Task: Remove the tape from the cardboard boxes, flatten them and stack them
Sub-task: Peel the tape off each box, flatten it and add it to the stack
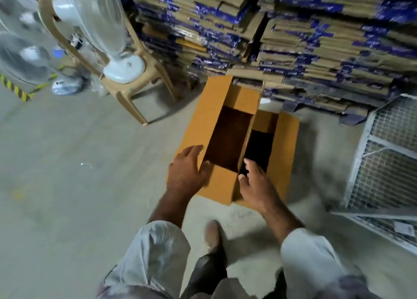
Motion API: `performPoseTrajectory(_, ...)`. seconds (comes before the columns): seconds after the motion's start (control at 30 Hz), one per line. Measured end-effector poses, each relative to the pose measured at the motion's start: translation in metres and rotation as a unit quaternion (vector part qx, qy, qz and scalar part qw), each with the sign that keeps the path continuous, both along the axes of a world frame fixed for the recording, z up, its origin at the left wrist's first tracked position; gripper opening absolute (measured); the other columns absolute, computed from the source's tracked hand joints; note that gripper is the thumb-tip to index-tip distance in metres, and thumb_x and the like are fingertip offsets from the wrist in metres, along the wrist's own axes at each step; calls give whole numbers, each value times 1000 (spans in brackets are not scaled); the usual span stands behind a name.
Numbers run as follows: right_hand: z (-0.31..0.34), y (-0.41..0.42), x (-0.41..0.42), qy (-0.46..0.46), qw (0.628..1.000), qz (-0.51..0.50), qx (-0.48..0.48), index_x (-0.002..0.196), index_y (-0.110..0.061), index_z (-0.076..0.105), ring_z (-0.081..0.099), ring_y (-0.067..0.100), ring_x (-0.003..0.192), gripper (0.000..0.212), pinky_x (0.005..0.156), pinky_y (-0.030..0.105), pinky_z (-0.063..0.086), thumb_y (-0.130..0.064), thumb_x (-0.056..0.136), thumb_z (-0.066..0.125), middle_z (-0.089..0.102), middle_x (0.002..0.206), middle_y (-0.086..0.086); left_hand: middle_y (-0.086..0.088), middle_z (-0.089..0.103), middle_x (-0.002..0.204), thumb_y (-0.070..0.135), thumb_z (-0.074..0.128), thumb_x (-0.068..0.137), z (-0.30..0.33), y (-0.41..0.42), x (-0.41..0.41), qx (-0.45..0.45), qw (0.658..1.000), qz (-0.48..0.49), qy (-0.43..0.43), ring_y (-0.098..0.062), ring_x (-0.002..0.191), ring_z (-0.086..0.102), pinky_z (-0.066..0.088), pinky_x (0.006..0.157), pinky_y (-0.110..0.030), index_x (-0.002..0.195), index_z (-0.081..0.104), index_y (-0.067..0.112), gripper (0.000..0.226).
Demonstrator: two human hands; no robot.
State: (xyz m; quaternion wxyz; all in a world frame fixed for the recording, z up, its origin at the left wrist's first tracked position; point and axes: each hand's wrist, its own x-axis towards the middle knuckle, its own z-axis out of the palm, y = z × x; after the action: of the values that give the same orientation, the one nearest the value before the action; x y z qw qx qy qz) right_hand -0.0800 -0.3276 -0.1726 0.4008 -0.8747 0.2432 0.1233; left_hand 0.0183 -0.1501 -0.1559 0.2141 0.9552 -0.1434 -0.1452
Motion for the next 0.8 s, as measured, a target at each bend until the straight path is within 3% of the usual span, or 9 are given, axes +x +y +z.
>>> performPoseTrajectory(0.13,-24,49,11,28,1000,-3,14,152,-18,42,54,24,131,50,99,27,42,-23,104,55,52,150,5,-4,49,152,40,58,97,-46,50,11,62,995,11,71,-34,134,48,47,102,-55,149,46,26,56)
performPoseTrajectory(0.23,-39,64,15,43,995,-95,-6,144,-13,48,55,27,128,48,89,20,37,-25,100,63,53,143,8,-5,38,160,41,57,97,-73,62,12,101,988,1,117,-34,140,41,43,105,-56,154,39,28,61)
performPoseTrajectory(0.37,-61,69,8,39,980,-193,-36,140,-5,46,56,37,124,57,98,44,53,-21,92,72,52,136,18,-7,10,170,51,56,97,-98,67,18,146,977,-9,155,-37,150,23,37,110,-60,159,24,33,71)
performPoseTrajectory(0.57,-83,81,3,-3,968,-232,-99,134,2,50,59,30,113,64,82,33,52,-17,82,82,56,128,20,-6,-17,170,72,64,84,-131,63,39,154,964,34,216,-44,155,-2,26,113,-70,158,-4,47,104)
performPoseTrajectory(0.7,-108,74,-2,44,963,-267,-13,141,-5,48,61,27,118,66,88,30,48,-18,85,80,59,135,14,-11,-25,167,81,76,63,-157,62,54,135,958,59,247,-50,152,-11,22,112,-75,153,-17,53,132)
performPoseTrajectory(0.8,-123,68,0,96,964,-243,48,148,-13,47,63,23,119,63,90,25,42,-22,92,75,62,137,3,-23,-15,166,84,79,52,-177,67,60,105,957,74,259,-55,151,-4,21,116,-70,152,-18,53,143)
